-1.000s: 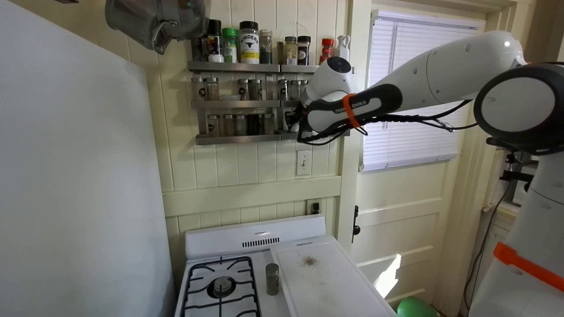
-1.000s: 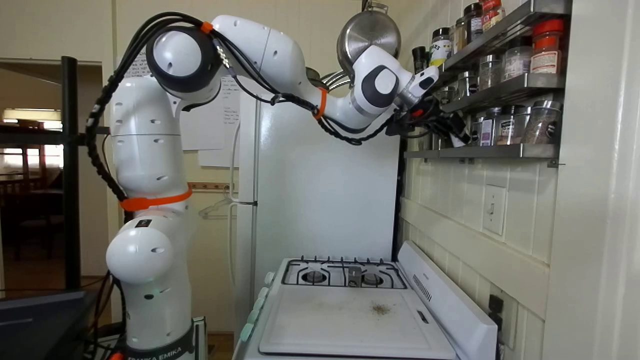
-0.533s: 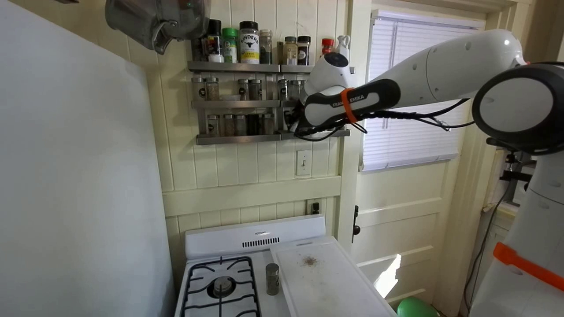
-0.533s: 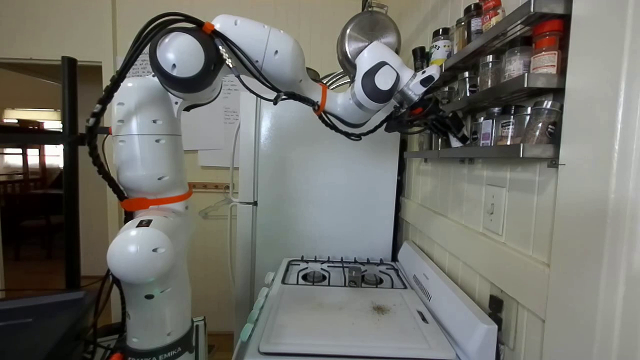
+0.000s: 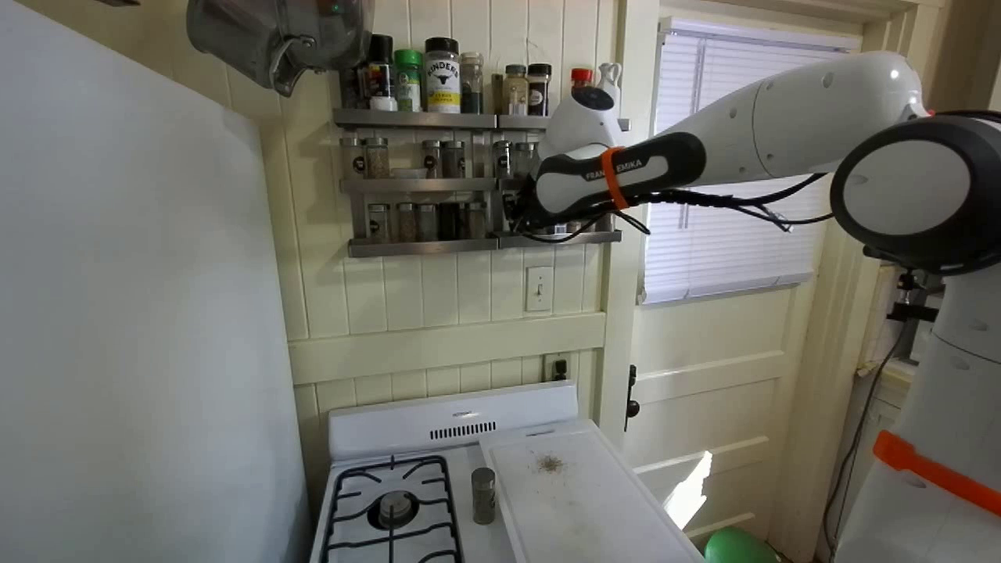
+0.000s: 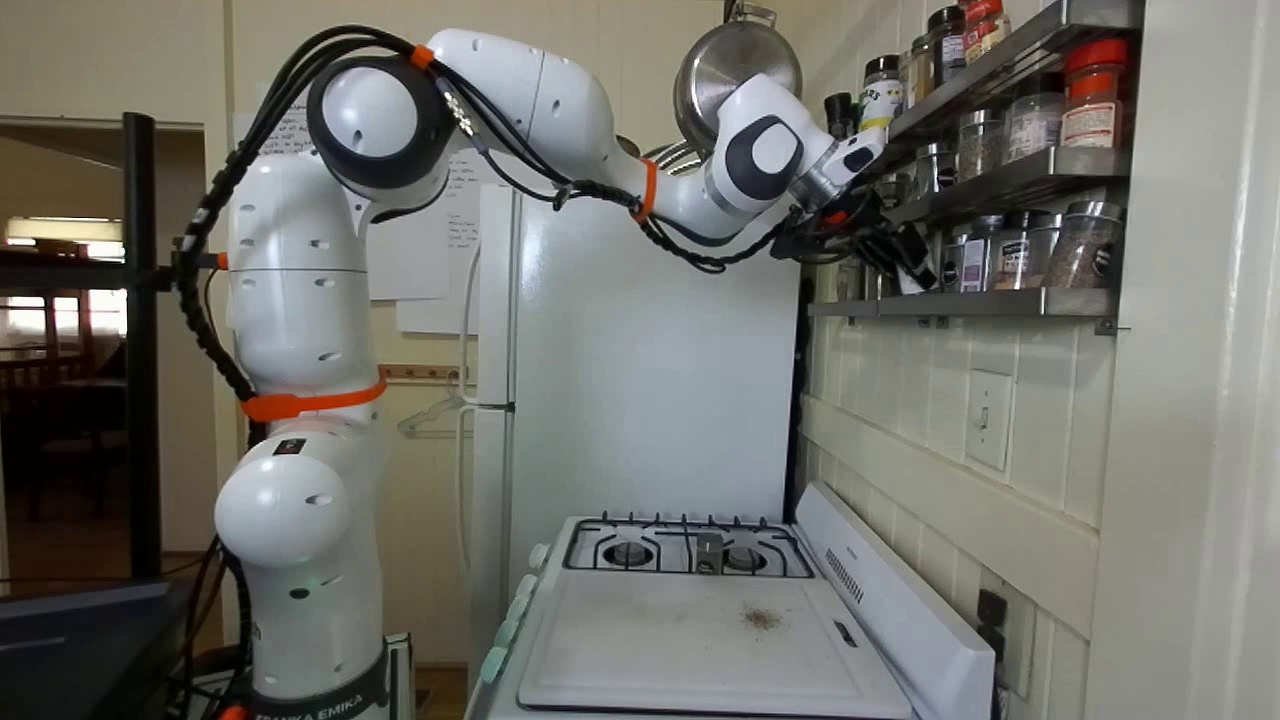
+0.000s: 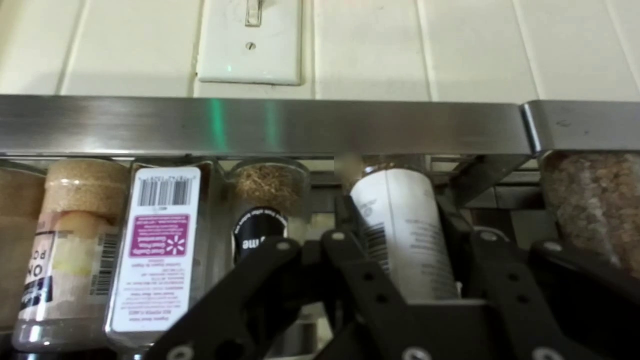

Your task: Put the right bottle on the bottom shelf

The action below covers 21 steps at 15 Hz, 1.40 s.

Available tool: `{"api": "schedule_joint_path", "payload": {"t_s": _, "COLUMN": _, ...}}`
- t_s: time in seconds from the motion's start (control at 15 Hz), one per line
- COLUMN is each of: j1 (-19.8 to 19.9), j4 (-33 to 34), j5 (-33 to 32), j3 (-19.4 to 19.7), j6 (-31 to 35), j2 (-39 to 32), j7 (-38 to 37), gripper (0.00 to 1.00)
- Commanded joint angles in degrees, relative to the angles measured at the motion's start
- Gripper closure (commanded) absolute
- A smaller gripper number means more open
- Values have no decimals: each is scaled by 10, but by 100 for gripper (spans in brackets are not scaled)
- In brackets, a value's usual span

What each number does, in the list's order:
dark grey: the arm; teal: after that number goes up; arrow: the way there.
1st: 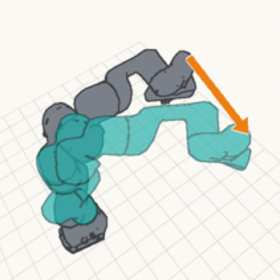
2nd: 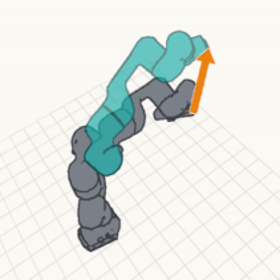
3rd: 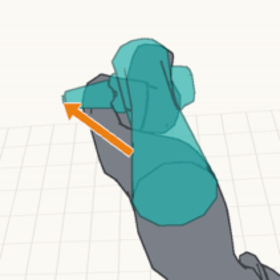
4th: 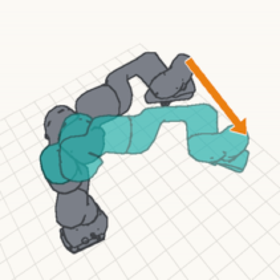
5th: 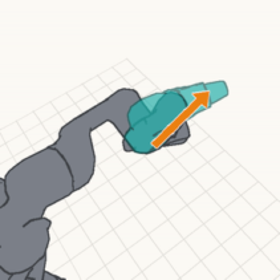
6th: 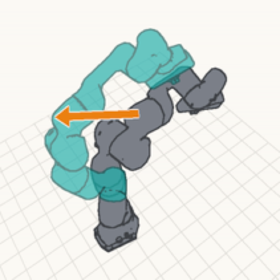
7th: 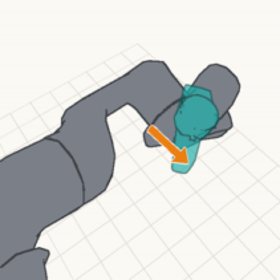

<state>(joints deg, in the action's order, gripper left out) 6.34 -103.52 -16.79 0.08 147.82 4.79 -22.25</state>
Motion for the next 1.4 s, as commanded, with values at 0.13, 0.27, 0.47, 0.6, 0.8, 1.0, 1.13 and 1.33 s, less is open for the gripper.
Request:
{"api": "schedule_joint_path", "payload": {"t_s": 0.13, "j1": -11, "j4": 38, "j5": 28, "j3": 5, "j6": -41, "j2": -23, "j7": 11, "gripper": 83}}
{"api": "schedule_joint_path", "payload": {"t_s": 0.27, "j1": -14, "j4": 46, "j5": 38, "j3": 5, "j6": -52, "j2": -28, "j7": 13, "gripper": 83}}
{"api": "schedule_joint_path", "payload": {"t_s": 0.47, "j1": -19, "j4": 56, "j5": 45, "j3": 5, "j6": -68, "j2": -32, "j7": 11, "gripper": 83}}
{"api": "schedule_joint_path", "payload": {"t_s": 0.6, "j1": -21, "j4": 62, "j5": 47, "j3": 5, "j6": -77, "j2": -35, "j7": 9, "gripper": 83}}
{"api": "schedule_joint_path", "payload": {"t_s": 0.8, "j1": -21, "j4": 69, "j5": 44, "j3": 6, "j6": -85, "j2": -38, "j7": 6, "gripper": 83}}
{"api": "schedule_joint_path", "payload": {"t_s": 1.0, "j1": -22, "j4": 75, "j5": 40, "j3": 6, "j6": -93, "j2": -42, "j7": 4, "gripper": 33}}
{"api": "schedule_joint_path", "payload": {"t_s": 1.13, "j1": -22, "j4": 76, "j5": 39, "j3": 6, "j6": -95, "j2": -42, "j7": 5, "gripper": 27}}
{"api": "schedule_joint_path", "payload": {"t_s": 1.33, "j1": -24, "j4": 74, "j5": 43, "j3": 7, "j6": -100, "j2": -44, "j7": 9, "gripper": 4}}
